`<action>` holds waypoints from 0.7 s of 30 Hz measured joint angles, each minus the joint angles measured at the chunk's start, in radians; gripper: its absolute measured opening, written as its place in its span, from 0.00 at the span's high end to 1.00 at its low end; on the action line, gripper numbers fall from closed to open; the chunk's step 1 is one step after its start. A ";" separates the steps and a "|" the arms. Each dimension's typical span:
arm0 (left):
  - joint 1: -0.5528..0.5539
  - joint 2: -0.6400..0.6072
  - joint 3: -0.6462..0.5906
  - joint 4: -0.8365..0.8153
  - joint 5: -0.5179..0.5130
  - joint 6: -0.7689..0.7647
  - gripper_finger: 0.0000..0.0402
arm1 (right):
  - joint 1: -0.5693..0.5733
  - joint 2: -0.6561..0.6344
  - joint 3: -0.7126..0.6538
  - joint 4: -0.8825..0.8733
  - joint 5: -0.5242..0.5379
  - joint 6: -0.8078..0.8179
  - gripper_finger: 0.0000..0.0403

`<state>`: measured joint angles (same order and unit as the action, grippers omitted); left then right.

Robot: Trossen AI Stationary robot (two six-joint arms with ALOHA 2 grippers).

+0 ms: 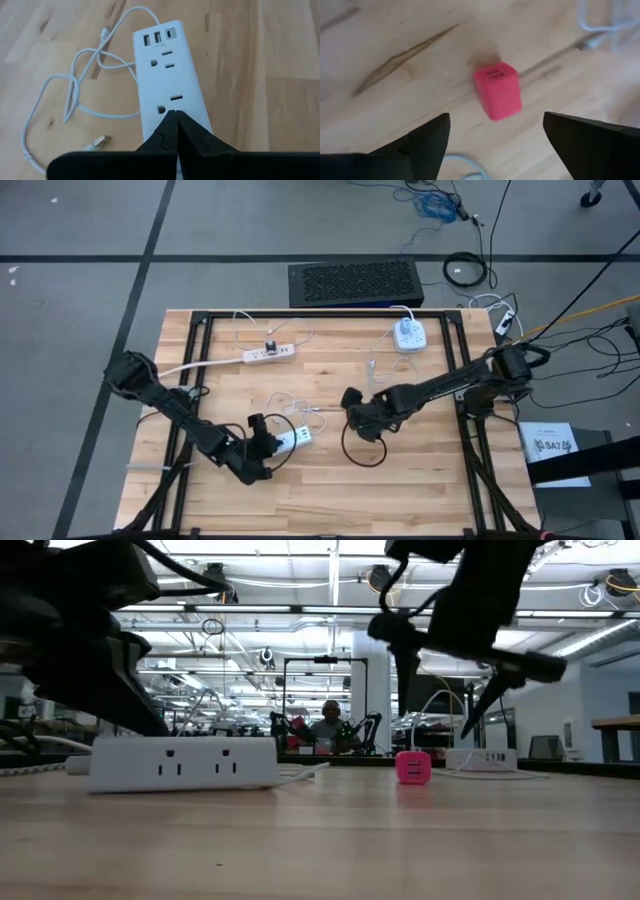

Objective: Insert USB
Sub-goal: Insert the pink charger adapter into the white outlet extension

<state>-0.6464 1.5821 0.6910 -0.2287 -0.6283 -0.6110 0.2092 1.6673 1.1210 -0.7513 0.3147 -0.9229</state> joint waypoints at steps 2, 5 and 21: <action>0.014 0.000 0.000 0.025 0.019 0.047 1.00 | 0.000 0.033 0.000 0.008 0.000 -0.049 0.22; 0.032 0.000 0.000 0.054 0.054 0.103 1.00 | 0.000 0.085 0.000 0.033 0.018 -0.102 0.24; 0.073 0.001 0.000 0.095 0.132 0.182 1.00 | -0.037 0.199 0.000 0.147 0.019 -0.137 0.55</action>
<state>-0.5735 1.5829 0.6907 -0.1341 -0.4968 -0.4294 0.1726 1.8668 1.1210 -0.6043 0.3341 -1.0603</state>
